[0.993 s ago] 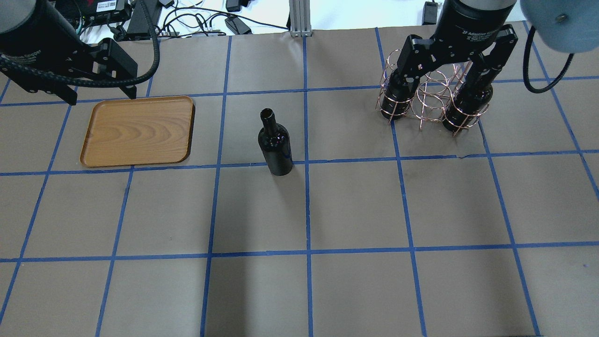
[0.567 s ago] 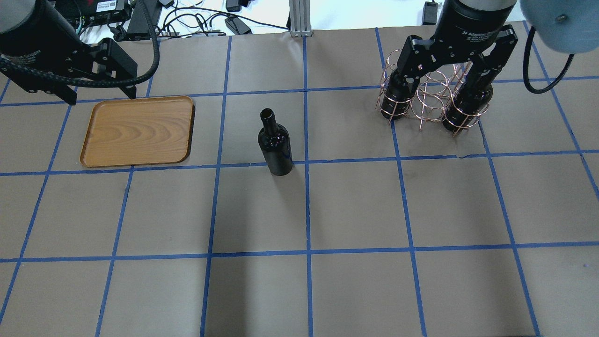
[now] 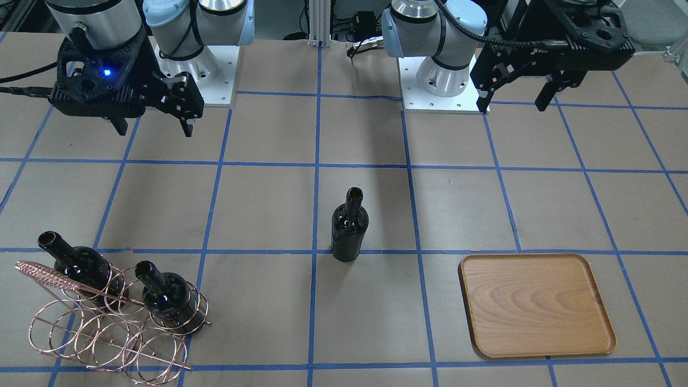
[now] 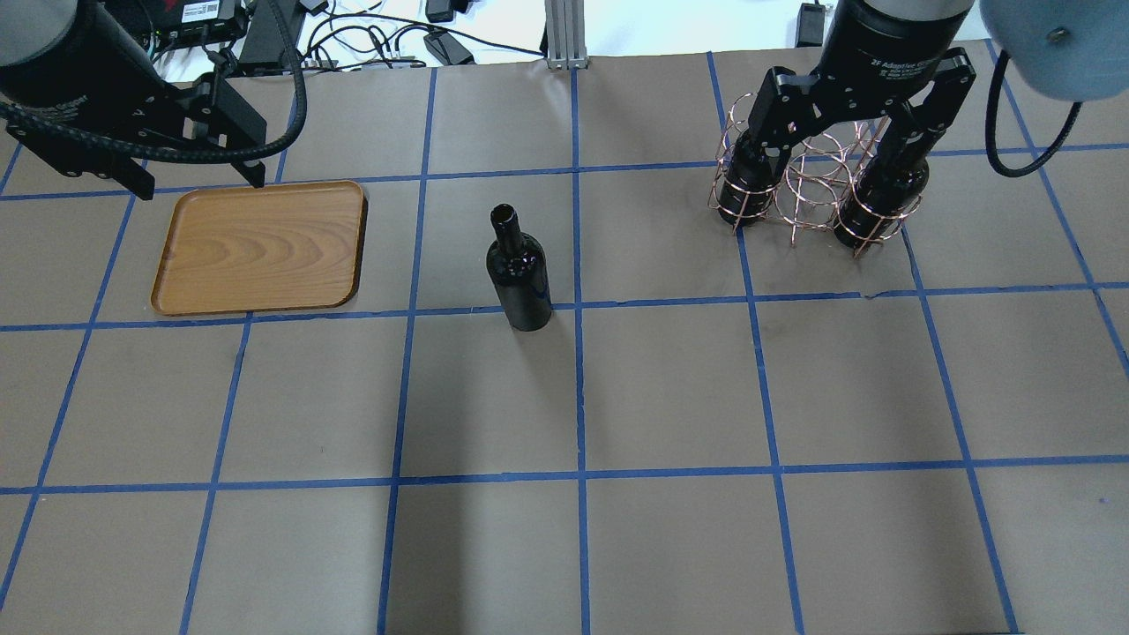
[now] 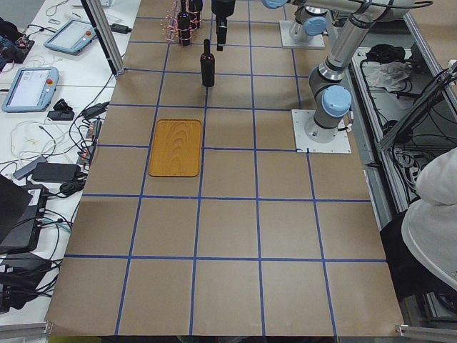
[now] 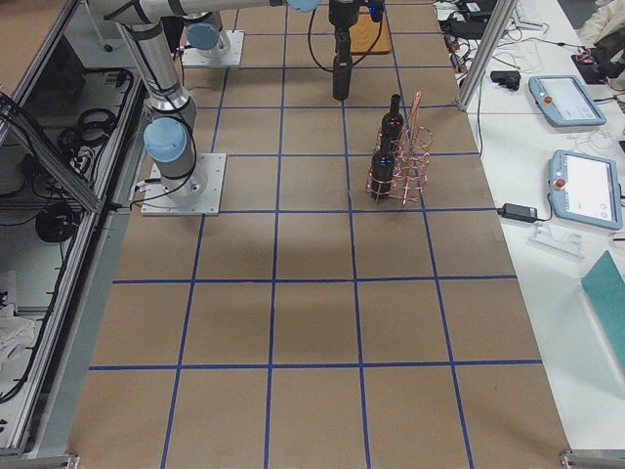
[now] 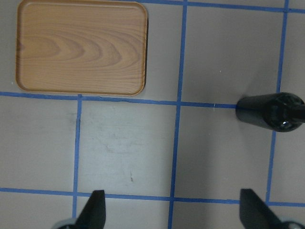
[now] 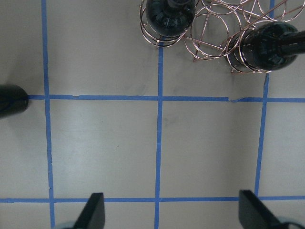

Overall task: Take wine from basket and place on tray
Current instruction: 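Move the left gripper over the standing bottle and grasp its neck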

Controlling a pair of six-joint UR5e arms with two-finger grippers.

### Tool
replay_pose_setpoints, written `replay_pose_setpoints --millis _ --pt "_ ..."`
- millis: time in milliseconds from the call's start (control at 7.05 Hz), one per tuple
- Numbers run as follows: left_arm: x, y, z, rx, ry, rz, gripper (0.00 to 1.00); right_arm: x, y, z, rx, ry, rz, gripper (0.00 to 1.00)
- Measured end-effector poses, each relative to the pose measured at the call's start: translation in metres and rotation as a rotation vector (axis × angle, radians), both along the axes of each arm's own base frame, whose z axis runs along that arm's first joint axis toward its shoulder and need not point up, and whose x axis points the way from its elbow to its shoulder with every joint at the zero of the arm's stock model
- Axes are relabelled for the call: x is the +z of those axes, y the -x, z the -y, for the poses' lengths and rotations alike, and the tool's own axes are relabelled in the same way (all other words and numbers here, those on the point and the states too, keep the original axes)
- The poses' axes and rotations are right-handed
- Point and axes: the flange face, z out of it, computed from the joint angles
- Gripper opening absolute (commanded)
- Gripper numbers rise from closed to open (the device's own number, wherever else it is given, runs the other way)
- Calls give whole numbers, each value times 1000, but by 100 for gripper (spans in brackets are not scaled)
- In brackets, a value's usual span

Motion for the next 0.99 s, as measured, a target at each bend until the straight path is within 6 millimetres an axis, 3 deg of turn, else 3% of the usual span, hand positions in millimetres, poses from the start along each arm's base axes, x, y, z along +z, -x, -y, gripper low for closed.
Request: replay_pose_setpoints --millis 284,709,993 --pt "-23 36 20 20 3 -68 100 0 0 0 0 0 0 100" --pt "-87 131 56 58 -13 -50 100 0 0 0 0 0 -1 100" --pt "-126 174 68 66 -36 -28 100 0 0 0 0 0 0 100"
